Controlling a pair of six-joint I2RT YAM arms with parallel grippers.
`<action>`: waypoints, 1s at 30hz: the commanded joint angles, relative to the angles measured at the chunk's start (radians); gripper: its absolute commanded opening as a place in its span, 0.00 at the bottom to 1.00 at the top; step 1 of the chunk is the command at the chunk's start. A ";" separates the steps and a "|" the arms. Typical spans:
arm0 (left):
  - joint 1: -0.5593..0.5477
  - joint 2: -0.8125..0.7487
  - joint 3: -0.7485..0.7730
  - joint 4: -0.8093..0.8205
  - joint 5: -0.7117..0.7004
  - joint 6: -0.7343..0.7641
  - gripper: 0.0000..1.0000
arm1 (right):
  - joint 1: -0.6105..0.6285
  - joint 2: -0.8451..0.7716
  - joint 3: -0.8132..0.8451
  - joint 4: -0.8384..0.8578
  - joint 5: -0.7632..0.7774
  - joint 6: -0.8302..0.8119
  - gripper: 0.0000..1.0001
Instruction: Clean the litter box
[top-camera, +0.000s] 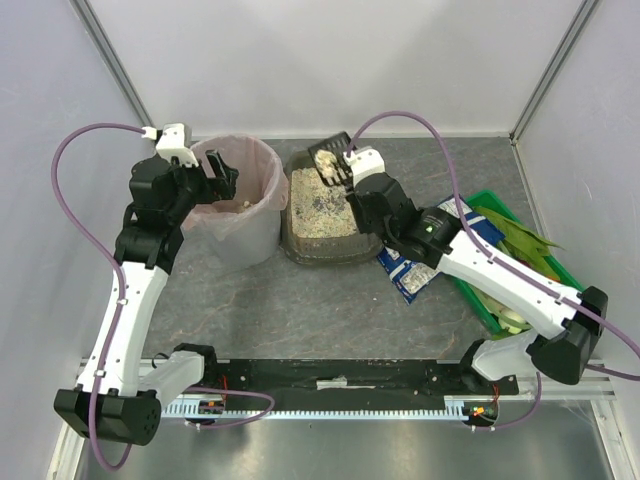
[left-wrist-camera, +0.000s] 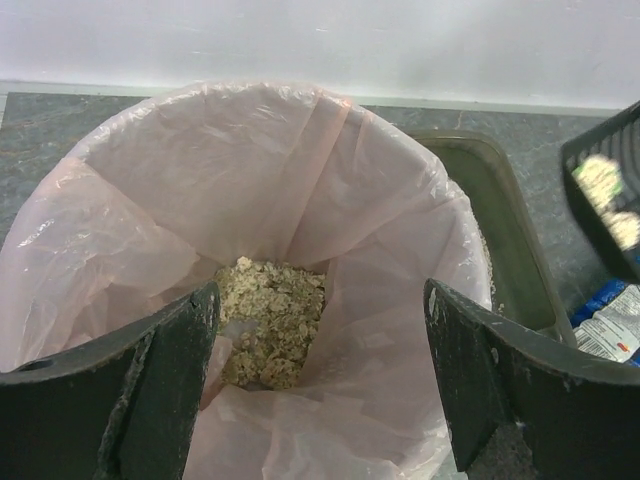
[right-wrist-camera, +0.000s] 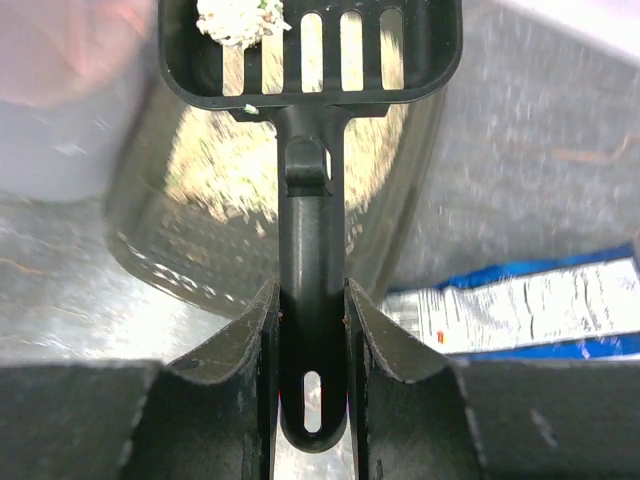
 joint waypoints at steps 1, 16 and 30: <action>0.000 -0.010 0.017 0.012 0.027 0.020 0.89 | 0.099 -0.006 0.176 0.044 0.134 -0.155 0.00; 0.004 -0.097 -0.071 0.081 -0.191 0.036 0.89 | 0.334 0.342 0.423 0.356 0.547 -0.771 0.00; 0.026 -0.093 -0.074 0.086 -0.183 0.017 0.91 | 0.365 0.428 0.293 0.927 0.615 -1.310 0.00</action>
